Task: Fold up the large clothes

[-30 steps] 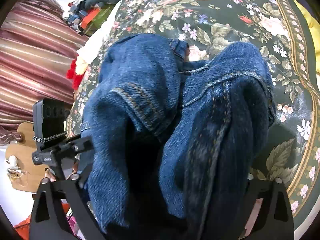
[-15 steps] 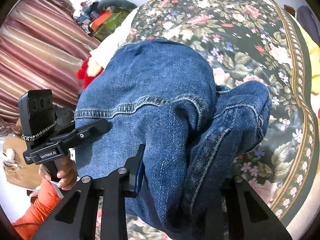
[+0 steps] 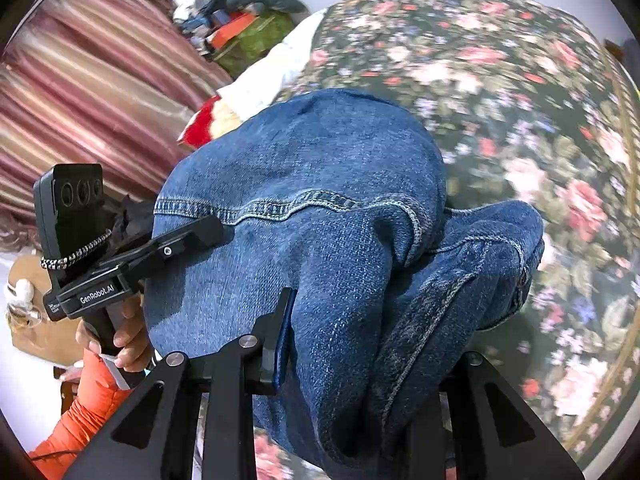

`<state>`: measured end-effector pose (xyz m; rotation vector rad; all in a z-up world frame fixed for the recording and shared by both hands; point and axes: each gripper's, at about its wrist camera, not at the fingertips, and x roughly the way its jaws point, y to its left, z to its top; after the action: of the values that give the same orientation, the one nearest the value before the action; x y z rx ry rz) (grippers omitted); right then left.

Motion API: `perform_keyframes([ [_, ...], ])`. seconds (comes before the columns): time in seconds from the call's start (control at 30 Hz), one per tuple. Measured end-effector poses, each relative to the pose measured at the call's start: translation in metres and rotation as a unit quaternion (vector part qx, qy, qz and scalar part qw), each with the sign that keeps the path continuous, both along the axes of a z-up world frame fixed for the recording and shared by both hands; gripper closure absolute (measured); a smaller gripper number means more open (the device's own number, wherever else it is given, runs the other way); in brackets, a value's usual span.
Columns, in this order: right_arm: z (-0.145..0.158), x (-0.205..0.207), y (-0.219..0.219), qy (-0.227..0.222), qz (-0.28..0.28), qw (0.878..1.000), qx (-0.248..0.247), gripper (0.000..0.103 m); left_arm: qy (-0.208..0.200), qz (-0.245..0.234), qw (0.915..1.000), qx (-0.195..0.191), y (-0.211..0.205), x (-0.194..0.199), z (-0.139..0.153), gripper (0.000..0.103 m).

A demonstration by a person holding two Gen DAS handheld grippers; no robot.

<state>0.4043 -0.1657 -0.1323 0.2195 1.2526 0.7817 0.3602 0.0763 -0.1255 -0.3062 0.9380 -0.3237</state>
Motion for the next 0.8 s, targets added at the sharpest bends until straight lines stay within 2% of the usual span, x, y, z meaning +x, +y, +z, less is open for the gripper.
perform_keyframes([
  [0.13, 0.006, -0.011, 0.036, -0.004, 0.019, 1.000, 0.005, 0.077, -0.006, 0.013, 0.9999, 0.006, 0.032, -0.014, 0.004, 0.051],
  [0.27, 0.002, -0.025, 0.072, -0.001, 0.030, 0.999, 0.010, 0.077, -0.002, 0.026, 0.9997, 0.003, 0.067, -0.028, -0.009, 0.051],
  [0.47, -0.037, -0.042, 0.121, 0.045, 0.035, 0.998, 0.006, 0.077, 0.040, 0.051, 0.9979, 0.002, 0.110, -0.044, -0.058, 0.051],
  [0.67, -0.073, -0.053, 0.153, 0.068, 0.056, 0.996, -0.014, 0.077, 0.081, 0.070, 0.9943, 0.004, 0.134, -0.062, -0.105, 0.052],
  [0.73, -0.080, -0.057, 0.160, 0.068, 0.063, 0.995, -0.020, 0.076, 0.087, 0.074, 0.9934, 0.007, 0.138, -0.067, -0.115, 0.051],
  [0.8, -0.081, -0.064, 0.170, 0.043, 0.080, 0.995, -0.040, 0.076, 0.079, 0.076, 0.9939, 0.014, 0.140, -0.073, -0.118, 0.049],
])
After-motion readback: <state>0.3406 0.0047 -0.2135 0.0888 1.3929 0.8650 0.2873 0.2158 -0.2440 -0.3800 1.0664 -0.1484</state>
